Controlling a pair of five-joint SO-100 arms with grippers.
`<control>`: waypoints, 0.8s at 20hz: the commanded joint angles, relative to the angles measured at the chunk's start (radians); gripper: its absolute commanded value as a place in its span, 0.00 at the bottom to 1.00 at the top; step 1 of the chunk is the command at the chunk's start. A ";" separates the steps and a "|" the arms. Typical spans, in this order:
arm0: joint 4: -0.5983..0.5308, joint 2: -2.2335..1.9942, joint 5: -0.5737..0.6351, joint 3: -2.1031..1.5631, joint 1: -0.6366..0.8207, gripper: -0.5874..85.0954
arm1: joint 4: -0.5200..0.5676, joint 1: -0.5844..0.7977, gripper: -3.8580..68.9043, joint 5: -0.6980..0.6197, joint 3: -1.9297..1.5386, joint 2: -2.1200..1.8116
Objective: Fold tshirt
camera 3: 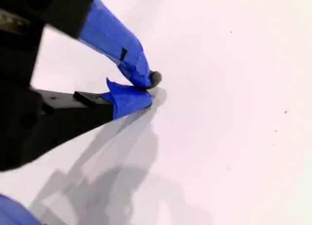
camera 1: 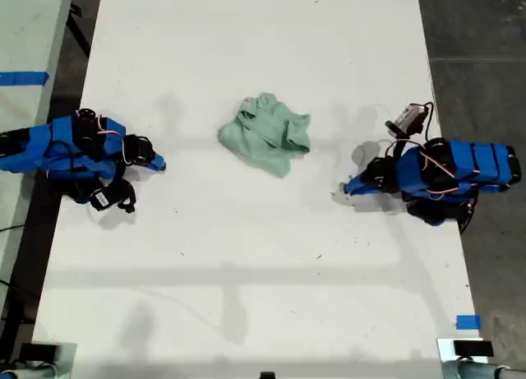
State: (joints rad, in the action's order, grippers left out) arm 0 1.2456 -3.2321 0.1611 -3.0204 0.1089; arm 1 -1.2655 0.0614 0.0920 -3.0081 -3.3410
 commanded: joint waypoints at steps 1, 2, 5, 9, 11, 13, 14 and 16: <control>0.098 -0.095 0.014 0.000 0.035 0.01 | 0.038 -0.005 0.13 -0.006 0.005 -0.018; 0.114 -0.095 0.011 0.000 0.035 0.01 | 0.037 0.008 0.13 -0.051 0.005 -0.018; 0.166 -0.095 0.014 0.002 0.060 0.04 | 0.037 0.023 0.13 -0.635 0.005 -0.018; 0.166 -0.097 0.014 0.003 0.074 0.07 | 0.034 0.018 0.12 -0.666 0.006 -0.020; 0.166 -0.097 0.014 0.003 0.074 0.07 | 0.034 0.018 0.12 -0.666 0.006 -0.020; 0.166 -0.097 0.014 0.003 0.072 0.07 | 0.026 0.067 0.06 -0.428 0.008 0.011; 0.166 -0.097 0.014 0.003 0.072 0.07 | 0.028 0.121 0.06 -0.334 0.008 -0.011; 0.166 -0.097 0.014 0.003 0.072 0.07 | 0.031 0.201 0.08 -0.454 0.006 -0.023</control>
State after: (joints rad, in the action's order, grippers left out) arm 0 1.3407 -3.3318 0.1626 -3.0204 0.1657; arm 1 -1.2594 0.1979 -0.3129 -3.0097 -3.3686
